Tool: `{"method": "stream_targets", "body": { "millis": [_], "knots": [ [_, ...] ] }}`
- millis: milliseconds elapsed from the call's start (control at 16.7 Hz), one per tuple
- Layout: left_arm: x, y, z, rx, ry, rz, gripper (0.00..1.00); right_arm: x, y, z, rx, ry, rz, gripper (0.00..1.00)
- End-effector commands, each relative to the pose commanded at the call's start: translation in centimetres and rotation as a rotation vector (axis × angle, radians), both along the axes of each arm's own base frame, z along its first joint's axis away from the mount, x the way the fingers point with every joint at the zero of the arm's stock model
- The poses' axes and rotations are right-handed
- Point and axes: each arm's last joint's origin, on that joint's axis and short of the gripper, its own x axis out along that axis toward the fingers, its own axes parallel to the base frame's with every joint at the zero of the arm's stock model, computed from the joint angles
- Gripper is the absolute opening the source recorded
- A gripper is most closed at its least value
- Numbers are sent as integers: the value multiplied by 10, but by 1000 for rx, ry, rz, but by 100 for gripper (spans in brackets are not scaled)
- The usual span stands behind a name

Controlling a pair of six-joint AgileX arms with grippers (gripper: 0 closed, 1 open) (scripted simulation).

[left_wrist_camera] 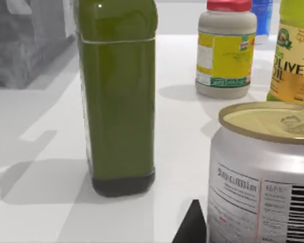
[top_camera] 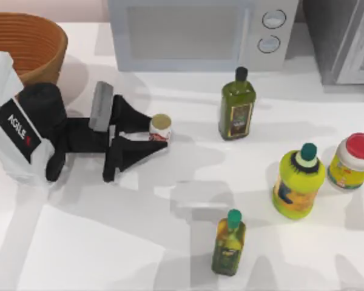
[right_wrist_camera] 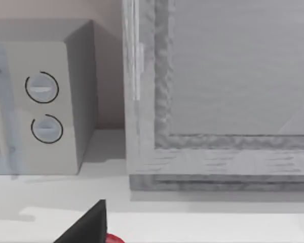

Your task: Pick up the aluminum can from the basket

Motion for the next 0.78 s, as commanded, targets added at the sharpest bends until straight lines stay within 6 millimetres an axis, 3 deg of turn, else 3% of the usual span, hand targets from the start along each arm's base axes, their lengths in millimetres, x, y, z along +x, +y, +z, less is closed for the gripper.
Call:
{"method": "stream_targets", "body": {
  "millis": [240,780],
  "knots": [
    [0,0,0,0,0,0,0,0,0,0,0,0,0,100],
    [0,0,0,0,0,0,68,0,0,0,0,0,0,100]
  ]
}}
